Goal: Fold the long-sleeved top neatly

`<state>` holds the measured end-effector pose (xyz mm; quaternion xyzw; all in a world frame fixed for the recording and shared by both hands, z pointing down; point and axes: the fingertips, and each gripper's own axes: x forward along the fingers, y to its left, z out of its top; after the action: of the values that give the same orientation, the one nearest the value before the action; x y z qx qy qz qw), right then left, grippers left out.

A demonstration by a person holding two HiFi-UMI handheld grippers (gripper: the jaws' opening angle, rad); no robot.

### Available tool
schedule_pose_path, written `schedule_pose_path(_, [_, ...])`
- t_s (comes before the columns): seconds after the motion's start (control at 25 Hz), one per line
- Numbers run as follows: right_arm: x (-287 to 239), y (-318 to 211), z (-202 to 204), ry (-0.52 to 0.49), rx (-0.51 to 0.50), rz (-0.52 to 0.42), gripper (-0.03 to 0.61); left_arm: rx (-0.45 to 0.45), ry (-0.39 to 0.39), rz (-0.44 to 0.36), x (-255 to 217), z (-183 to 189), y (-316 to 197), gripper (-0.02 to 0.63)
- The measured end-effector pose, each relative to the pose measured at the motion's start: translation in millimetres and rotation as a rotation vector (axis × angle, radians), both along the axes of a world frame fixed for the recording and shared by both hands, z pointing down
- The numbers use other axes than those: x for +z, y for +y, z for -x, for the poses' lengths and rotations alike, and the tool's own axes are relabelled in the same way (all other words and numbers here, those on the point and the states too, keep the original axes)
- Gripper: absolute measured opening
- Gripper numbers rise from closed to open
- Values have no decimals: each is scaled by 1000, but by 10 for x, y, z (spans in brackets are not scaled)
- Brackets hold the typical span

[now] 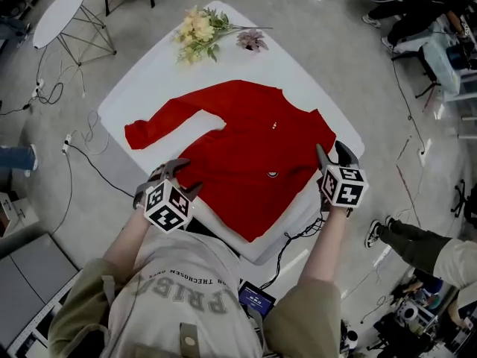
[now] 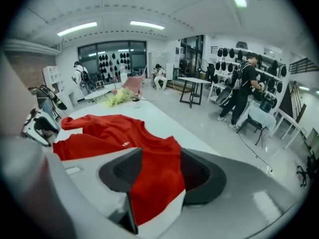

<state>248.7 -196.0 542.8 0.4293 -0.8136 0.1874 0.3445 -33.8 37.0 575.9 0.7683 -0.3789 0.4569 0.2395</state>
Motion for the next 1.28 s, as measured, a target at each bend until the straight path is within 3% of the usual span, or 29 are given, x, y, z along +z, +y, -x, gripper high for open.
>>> schedule_pose_path(0.12, [-114,620,429,-56,-10,-23,227,-91,-28,-17,-47,719,1,250])
schedule_pose_path(0.24, [-54,1195,981,-56,-16,-25,227,-128,-47,-25,-41,1383,4,250])
schedule_pose_path(0.48, [74,1974,2097,-68,15,5,225,-21,-54,-27,24,2182,-38,250])
schedule_pose_path(0.76, [34,2350,3033,-95,-28,-7,225,141,-97,-15,153,2541,26,250])
schedule_pose_path(1.04, [11,2587,3943,-46,-179,-32,225,321,-201,-11,265,2780,-64,253])
schedule_pose_path(1.28, [264,2726,4833,4,-206,21,225,498,-182,11,428,2790,-171,250])
